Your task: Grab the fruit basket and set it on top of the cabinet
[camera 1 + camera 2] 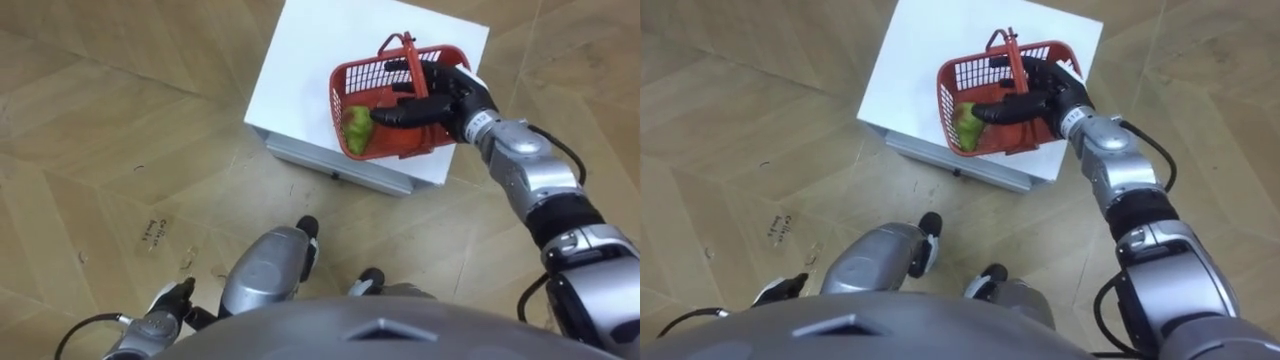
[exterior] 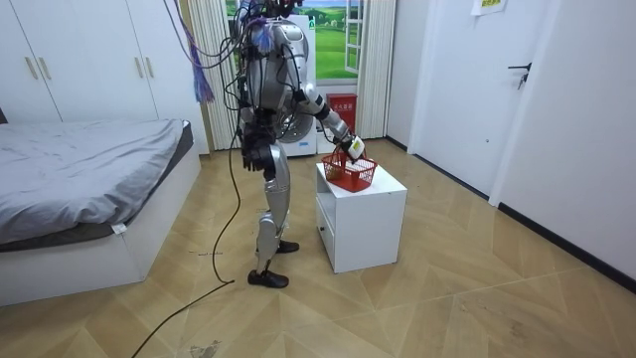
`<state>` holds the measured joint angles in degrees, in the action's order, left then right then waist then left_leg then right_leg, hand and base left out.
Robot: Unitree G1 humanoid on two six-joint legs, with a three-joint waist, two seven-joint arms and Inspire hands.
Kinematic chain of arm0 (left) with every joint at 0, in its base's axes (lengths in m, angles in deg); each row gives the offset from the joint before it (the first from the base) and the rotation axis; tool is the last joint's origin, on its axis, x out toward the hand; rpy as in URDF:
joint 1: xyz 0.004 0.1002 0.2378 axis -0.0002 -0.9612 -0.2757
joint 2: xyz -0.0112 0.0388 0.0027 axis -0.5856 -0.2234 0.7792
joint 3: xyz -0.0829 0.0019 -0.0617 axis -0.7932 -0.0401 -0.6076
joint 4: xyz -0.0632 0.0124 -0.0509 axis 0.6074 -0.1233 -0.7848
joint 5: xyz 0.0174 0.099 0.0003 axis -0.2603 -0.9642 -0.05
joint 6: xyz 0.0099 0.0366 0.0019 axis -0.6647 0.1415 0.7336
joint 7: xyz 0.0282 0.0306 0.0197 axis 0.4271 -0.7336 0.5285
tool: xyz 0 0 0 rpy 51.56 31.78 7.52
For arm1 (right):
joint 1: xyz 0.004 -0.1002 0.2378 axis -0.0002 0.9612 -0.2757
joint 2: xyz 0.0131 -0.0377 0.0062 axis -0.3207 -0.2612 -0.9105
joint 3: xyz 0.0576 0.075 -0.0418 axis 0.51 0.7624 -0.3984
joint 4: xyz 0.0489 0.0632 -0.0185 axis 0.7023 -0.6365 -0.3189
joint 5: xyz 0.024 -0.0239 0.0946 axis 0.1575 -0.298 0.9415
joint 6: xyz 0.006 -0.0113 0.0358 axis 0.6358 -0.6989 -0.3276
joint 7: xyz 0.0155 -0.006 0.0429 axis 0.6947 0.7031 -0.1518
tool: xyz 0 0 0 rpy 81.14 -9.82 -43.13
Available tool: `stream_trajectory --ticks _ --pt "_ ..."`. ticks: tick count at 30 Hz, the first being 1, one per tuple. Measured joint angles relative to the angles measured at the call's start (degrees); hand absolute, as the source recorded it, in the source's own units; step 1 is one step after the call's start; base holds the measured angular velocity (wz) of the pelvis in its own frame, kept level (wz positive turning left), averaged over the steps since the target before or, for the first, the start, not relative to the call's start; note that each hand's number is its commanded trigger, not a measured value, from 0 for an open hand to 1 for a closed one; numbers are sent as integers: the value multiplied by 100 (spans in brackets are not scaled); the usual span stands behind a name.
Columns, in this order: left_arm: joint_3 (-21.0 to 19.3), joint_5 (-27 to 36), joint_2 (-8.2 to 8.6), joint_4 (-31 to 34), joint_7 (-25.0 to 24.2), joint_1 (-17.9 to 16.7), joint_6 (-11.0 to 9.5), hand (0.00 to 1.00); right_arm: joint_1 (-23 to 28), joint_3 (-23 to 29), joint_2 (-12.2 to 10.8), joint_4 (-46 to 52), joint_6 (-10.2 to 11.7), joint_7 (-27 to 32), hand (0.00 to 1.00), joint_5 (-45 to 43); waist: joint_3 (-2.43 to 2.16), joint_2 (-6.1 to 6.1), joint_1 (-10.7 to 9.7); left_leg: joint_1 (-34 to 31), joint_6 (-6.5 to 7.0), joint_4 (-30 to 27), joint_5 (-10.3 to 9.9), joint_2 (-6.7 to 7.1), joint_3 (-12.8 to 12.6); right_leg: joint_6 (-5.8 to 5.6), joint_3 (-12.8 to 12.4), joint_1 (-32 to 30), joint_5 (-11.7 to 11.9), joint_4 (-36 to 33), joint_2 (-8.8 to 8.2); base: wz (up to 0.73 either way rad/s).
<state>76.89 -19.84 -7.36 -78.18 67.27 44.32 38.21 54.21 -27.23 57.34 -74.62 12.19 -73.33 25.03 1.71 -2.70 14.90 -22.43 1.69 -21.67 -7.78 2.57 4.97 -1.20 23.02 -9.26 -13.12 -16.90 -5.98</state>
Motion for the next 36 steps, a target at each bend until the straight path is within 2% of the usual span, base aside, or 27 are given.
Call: stream_trajectory --ticks 5,13,18,25,30,36 --pt "-2 2 -2 31 40 8 21 0 -38 38 1 -182 0 59 0 -221 3 -102 -88 -5 8 3 -5 5 -2 -1 -17 -9 0 3 0 0" --pt "-2 16 -2 -5 73 10 69 0 -28 113 14 -202 -1 377 0 -438 -20 -143 -237 26 9 76 -3 -27 -124 -2 -95 -93 0 -62 -25 -8" --pt "5 14 -1 -112 104 -17 60 0 -19 159 13 -8 67 489 0 -454 -62 -205 -475 118 24 145 8 -9 -166 -10 -104 -52 -5 -71 -58 -3" --pt "-3 10 -31 -131 244 -43 20 0 71 229 13 416 133 554 0 -461 -68 -216 -776 364 27 209 8 -1 -166 -23 -108 202 3 26 -45 0" --pt "-59 6 -32 41 237 -121 -36 0 617 424 6 979 208 515 0 -435 -105 -232 -850 422 23 248 8 -17 -243 -12 -230 234 38 109 15 -8" --pt "-176 9 -31 74 233 -127 -43 0 1099 444 10 1279 214 422 0 -436 -113 -235 -879 523 23 329 8 -87 -379 -10 -322 257 59 126 13 -12"
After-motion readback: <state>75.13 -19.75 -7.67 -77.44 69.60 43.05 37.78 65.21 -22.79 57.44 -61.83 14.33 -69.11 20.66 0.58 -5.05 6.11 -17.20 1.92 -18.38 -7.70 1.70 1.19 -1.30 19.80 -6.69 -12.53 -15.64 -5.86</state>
